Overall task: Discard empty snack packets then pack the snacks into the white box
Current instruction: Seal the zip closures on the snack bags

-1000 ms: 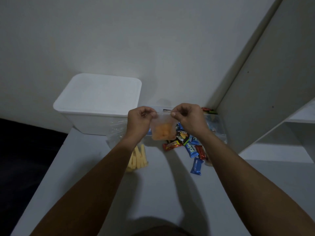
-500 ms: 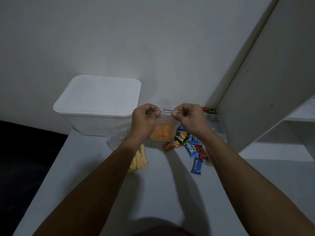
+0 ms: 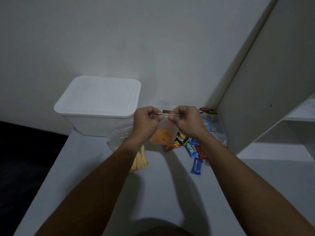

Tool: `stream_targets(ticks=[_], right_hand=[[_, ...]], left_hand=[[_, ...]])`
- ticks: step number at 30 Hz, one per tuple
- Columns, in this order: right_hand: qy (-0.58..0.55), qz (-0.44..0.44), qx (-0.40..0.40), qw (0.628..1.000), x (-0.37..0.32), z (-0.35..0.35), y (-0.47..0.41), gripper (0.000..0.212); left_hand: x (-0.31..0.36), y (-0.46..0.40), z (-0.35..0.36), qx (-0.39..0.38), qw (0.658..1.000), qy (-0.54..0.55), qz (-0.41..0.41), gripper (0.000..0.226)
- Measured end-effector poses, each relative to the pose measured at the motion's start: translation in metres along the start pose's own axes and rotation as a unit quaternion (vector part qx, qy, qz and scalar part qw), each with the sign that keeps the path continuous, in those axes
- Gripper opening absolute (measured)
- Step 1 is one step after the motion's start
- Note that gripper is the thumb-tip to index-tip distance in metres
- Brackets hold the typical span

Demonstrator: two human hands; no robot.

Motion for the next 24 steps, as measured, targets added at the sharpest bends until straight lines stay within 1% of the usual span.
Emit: stream_targets(ticks=[3, 6, 9, 11, 17, 20, 22, 24], right_hand=[[0.003, 0.009, 0.021, 1.0, 0.003, -0.003, -0.004, 0.007], [-0.023, 0.014, 0.021, 0.999, 0.005, -0.006, -0.006, 0.009], [-0.014, 0.006, 0.0, 1.0, 0.005, -0.008, -0.004, 0.007], [-0.003, -0.008, -0.005, 1.0, 0.002, -0.006, -0.003, 0.007], [0.074, -0.03, 0.024, 0.997, -0.004, -0.001, -0.003, 0.012], [0.075, -0.026, 0.033, 0.996, -0.002, -0.002, -0.005, 0.008], [0.062, -0.019, 0.013, 0.998, -0.002, -0.002, -0.004, 0.002], [0.039, -0.013, -0.012, 0.999, -0.003, -0.002, -0.003, 0.007]], left_hand=[[0.0, 0.0, -0.004, -0.001, 0.999, 0.037, -0.001, 0.007], [-0.001, 0.0, -0.011, 0.007, 0.997, 0.071, -0.012, 0.009], [-0.001, -0.001, -0.012, 0.014, 0.998, 0.057, -0.014, 0.013], [0.0, -0.002, -0.009, 0.013, 0.999, 0.042, -0.01, 0.011], [0.002, -0.003, 0.001, 0.0, 1.0, 0.026, 0.005, 0.006], [0.003, -0.003, 0.002, -0.031, 0.999, 0.035, 0.006, 0.008], [0.003, -0.002, 0.002, -0.049, 0.998, 0.035, 0.01, 0.008], [0.003, -0.002, 0.002, -0.042, 0.999, 0.023, 0.014, 0.004]])
Point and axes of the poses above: each hand's wrist, its own y-axis away from the middle knuckle, its own z-axis out of the palm, x = y × z, the point moved 4 cm from there along -y, towards the middle knuckle, and after that the axes turned 12 degrees about z, right-handed, at the moved point
